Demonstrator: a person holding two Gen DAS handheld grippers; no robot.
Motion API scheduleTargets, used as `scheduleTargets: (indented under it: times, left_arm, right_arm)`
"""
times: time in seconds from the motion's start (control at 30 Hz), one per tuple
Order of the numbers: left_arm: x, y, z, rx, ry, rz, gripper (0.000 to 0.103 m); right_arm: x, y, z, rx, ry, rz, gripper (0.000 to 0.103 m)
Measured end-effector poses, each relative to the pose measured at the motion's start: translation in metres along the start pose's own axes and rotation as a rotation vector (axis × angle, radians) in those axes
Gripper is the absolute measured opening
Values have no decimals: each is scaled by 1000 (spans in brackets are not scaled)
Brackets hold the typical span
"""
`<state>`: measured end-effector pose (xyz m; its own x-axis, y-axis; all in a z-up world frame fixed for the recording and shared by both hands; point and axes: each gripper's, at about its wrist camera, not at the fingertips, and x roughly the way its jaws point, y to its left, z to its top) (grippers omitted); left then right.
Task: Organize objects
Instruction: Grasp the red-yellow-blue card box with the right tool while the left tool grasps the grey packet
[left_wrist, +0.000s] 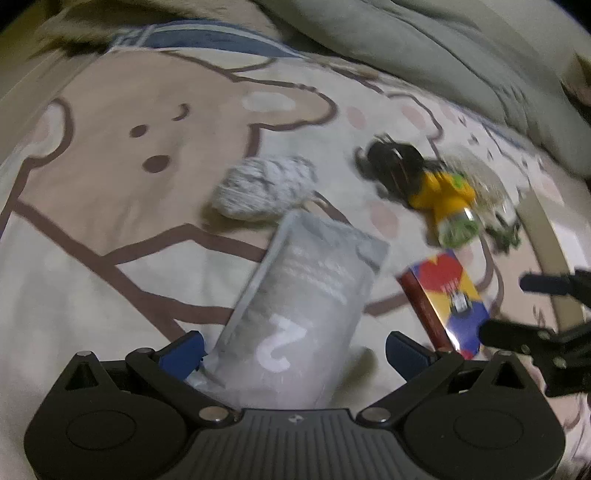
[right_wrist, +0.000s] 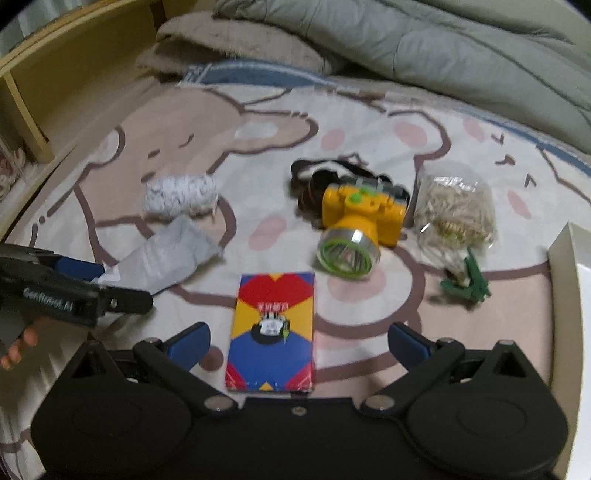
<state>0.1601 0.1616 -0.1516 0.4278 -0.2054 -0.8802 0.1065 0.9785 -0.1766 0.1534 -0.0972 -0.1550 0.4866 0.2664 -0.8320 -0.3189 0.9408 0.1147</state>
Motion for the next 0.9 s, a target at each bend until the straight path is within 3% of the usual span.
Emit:
scheduleTargets:
  times: [0.3, 0.47, 0.5, 0.53, 0.6, 0.67, 0.9]
  left_arm:
    - [12, -14, -5, 117, 25, 94, 103]
    - [14, -14, -6, 136, 36, 119, 103]
    - [14, -15, -6, 138, 37, 123, 103]
    - [15, -15, -6, 141, 37, 126, 103]
    - [16, -17, -6, 152, 39, 135, 103]
    - [17, -18, -5, 157, 39, 139, 103]
    - [18, -21, -1, 151, 46, 129, 103]
  right_arm:
    - [26, 10, -11, -24, 122, 53, 103]
    - [39, 15, -12, -61, 167, -32, 102]
    - [40, 14, -11, -54, 162, -38, 100]
    - [39, 12, -10, -43, 157, -37, 89]
    - [36, 9, -8, -19, 145, -28, 79]
    - [33, 10, -7, -35, 151, -15, 61]
    - [14, 2, -19, -104, 197, 24, 61]
